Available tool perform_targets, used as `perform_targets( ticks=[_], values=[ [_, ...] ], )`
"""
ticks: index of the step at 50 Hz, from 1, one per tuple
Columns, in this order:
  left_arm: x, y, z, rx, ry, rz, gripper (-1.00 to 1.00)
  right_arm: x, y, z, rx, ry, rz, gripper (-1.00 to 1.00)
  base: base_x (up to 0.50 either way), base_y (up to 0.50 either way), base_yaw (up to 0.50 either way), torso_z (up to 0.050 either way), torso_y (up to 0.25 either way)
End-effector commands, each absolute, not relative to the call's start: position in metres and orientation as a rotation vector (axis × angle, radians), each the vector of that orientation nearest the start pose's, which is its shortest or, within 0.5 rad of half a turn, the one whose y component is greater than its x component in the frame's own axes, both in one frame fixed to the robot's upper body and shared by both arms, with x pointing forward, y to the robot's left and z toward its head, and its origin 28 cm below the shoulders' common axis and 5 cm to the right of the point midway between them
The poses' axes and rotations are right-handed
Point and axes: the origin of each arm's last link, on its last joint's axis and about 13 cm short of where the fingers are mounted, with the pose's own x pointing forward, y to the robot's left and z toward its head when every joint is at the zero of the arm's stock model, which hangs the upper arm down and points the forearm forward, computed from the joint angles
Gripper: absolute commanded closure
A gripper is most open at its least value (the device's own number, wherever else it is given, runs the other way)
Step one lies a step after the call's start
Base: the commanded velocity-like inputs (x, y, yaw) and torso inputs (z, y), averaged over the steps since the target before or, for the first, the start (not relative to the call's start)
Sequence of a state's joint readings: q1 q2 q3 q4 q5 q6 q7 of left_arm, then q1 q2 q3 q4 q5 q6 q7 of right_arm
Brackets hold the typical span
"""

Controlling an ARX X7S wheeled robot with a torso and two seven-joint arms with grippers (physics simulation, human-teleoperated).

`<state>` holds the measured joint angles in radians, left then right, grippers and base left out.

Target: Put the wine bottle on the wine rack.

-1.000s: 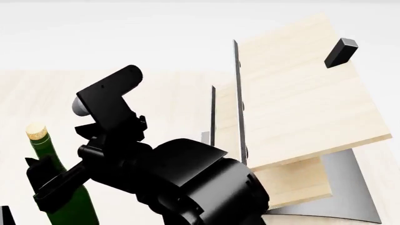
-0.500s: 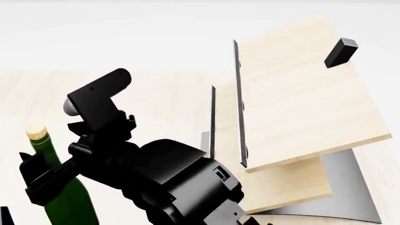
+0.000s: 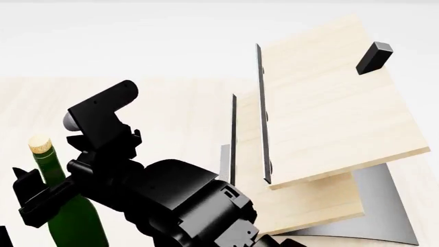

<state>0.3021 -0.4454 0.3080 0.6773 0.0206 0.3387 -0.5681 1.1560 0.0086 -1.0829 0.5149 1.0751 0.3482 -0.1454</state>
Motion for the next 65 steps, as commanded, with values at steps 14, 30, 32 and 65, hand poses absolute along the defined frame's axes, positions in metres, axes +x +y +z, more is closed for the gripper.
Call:
perform_targets(
  ticks=[14,30,32,65],
  values=[
    [0.124,0.202,0.116,0.003,-0.653,0.024,-1.0,0.347,0.055,0.17,0.049,0.198,1.027,1.0,0.0,0.0,0.0,0.0,0.0],
    [0.124,0.202,0.115,0.004,-0.65,0.02,-1.0,0.35,0.041,0.206,0.07,0.094,0.958,1.0,0.0,0.0,0.0,0.0,0.0],
    [0.124,0.202,0.115,0.004,-0.65,0.021,-1.0,0.352,0.039,0.208,0.074,0.087,0.949,1.0,0.0,0.0,0.0,0.0,0.0],
    [0.125,0.202,0.115,0.008,-0.648,0.021,-1.0,0.331,-0.006,0.293,0.277,-0.137,0.837,1.0,0.0,0.0,0.0,0.0,0.0]
  ],
)
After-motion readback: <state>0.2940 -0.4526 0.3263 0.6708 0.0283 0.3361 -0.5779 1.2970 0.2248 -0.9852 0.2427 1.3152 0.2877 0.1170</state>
